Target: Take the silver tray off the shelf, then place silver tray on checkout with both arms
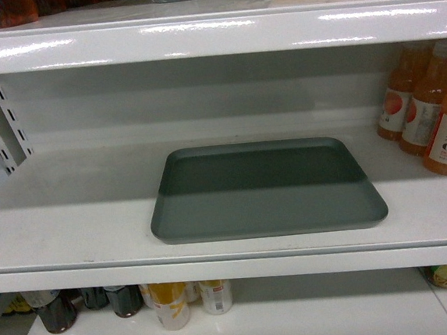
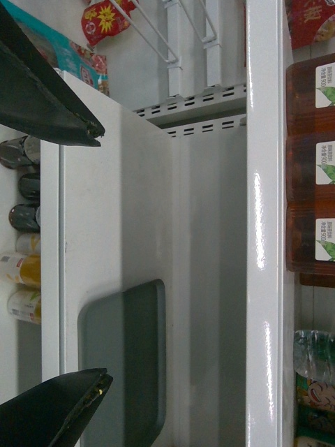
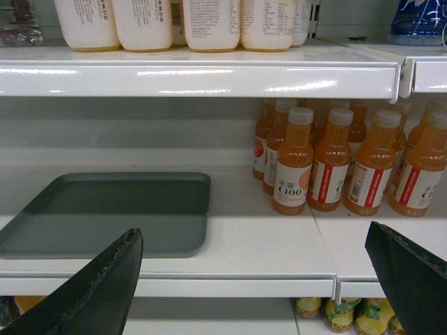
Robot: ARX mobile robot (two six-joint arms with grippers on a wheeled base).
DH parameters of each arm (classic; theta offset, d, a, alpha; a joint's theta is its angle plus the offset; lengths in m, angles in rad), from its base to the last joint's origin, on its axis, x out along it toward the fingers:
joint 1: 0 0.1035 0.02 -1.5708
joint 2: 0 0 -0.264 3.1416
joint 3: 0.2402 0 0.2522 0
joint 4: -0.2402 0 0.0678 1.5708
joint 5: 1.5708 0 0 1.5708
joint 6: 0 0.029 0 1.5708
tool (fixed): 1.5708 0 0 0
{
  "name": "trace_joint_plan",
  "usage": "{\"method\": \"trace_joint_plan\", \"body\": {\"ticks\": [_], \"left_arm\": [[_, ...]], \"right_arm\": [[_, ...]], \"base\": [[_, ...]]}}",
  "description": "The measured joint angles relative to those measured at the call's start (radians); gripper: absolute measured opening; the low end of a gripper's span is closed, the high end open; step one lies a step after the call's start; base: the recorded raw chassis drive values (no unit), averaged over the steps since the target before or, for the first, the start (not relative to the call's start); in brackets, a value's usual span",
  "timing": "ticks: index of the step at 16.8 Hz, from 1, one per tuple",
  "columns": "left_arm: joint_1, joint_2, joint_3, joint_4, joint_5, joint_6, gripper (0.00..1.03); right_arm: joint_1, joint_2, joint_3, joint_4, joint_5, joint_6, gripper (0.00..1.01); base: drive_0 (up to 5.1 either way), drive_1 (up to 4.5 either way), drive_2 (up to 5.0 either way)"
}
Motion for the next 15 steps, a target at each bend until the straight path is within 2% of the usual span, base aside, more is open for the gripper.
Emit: {"method": "trace_joint_plan", "body": {"ticks": [1, 2, 3, 4, 5, 6, 7, 8, 9, 10, 11, 15], "left_arm": [[0.000, 0.000, 0.000, 0.000, 0.000, 0.000, 0.98], [-0.027, 0.021, 0.017, -0.065, -0.083, 0.013, 0.98], [-0.112, 0.140, 0.056, -0.101, -0.253, 0.031, 0.98], [-0.137, 0.320, 0.089, -0.021, -0.362, 0.047, 0.98], [-0.127, 0.480, 0.106, 0.070, -0.412, 0.050, 0.98], [-0.122, 0.657, 0.122, 0.174, -0.383, 0.048, 0.98], [-0.128, 0.963, 0.183, 0.359, -0.294, 0.048, 0.98], [-0.126, 1.148, 0.240, 0.442, -0.241, 0.035, 0.98], [-0.127, 1.271, 0.290, 0.482, -0.222, 0.014, 0.98], [-0.130, 1.405, 0.359, 0.490, -0.189, -0.014, 0.98], [-0.151, 1.556, 0.441, 0.503, -0.182, -0.028, 0.98], [-0.185, 1.783, 0.624, 0.443, -0.137, -0.066, 0.98]], "right_arm": [[0.000, 0.000, 0.000, 0.000, 0.000, 0.000, 0.98], [-0.018, 0.024, 0.023, -0.083, -0.051, -0.012, 0.98], [-0.043, 0.128, 0.044, -0.102, -0.122, -0.033, 0.98], [-0.045, 0.275, 0.058, -0.045, -0.120, -0.058, 0.98], [-0.041, 0.400, 0.064, 0.027, -0.109, -0.073, 0.98], [-0.026, 0.562, 0.079, 0.115, -0.080, -0.086, 0.98], [-0.002, 0.824, 0.113, 0.268, -0.074, -0.086, 0.98], [0.029, 0.993, 0.148, 0.384, -0.050, -0.090, 0.98], [0.049, 1.114, 0.179, 0.461, -0.044, -0.089, 0.98], [0.072, 1.245, 0.227, 0.525, -0.043, -0.077, 0.98], [0.090, 1.397, 0.306, 0.565, -0.040, -0.051, 0.98], [0.110, 1.658, 0.506, 0.545, -0.045, 0.027, 0.98]], "base": [[0.0, 0.00, 0.0], [0.0, 0.00, 0.0], [0.0, 0.00, 0.0], [0.0, 0.00, 0.0], [0.0, 0.00, 0.0], [0.0, 0.00, 0.0], [0.0, 0.00, 0.0], [0.0, 0.00, 0.0], [0.0, 0.00, 0.0], [0.0, 0.00, 0.0], [0.0, 0.00, 0.0], [0.0, 0.00, 0.0]]}}
